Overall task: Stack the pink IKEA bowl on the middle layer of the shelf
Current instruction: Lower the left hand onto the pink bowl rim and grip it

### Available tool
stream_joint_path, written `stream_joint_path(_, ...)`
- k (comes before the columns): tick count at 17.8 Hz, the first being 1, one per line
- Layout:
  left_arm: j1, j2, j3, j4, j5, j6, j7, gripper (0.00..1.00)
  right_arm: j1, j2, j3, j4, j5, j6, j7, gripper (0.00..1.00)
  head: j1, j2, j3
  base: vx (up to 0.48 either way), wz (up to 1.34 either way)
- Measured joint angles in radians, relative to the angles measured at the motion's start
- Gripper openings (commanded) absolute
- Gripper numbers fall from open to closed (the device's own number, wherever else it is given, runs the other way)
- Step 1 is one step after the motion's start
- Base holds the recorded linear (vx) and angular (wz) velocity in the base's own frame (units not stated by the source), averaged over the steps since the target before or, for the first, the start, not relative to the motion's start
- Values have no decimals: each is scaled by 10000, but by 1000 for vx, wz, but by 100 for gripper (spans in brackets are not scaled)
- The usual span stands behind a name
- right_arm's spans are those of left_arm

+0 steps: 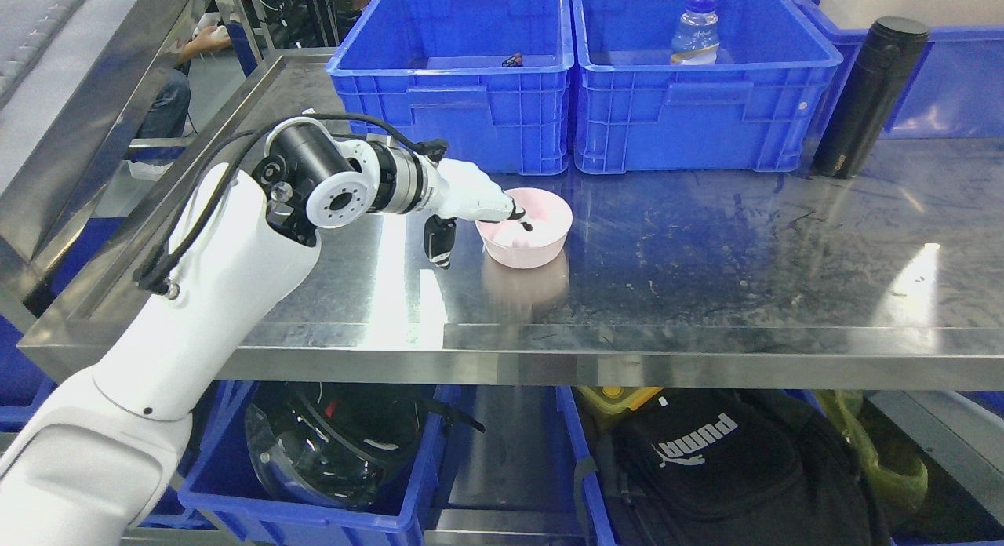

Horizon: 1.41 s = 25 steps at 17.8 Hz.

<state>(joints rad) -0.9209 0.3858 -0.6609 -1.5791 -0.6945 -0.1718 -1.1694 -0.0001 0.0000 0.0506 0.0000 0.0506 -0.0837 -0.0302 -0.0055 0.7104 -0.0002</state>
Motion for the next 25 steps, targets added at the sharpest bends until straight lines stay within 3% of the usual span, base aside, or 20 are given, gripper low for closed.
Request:
stream_joint_path(14, -306, -883, -129, 1139, -429, -442, 153, 81, 1, 0, 0, 0, 0, 0, 37, 100, 0, 0, 0, 0, 0)
stream_joint_path(25, -378, -1375, -142, 2164, -780, -1012, 166, 64, 1, 0, 0, 0, 0, 0, 40, 100, 0, 0, 0, 0, 0)
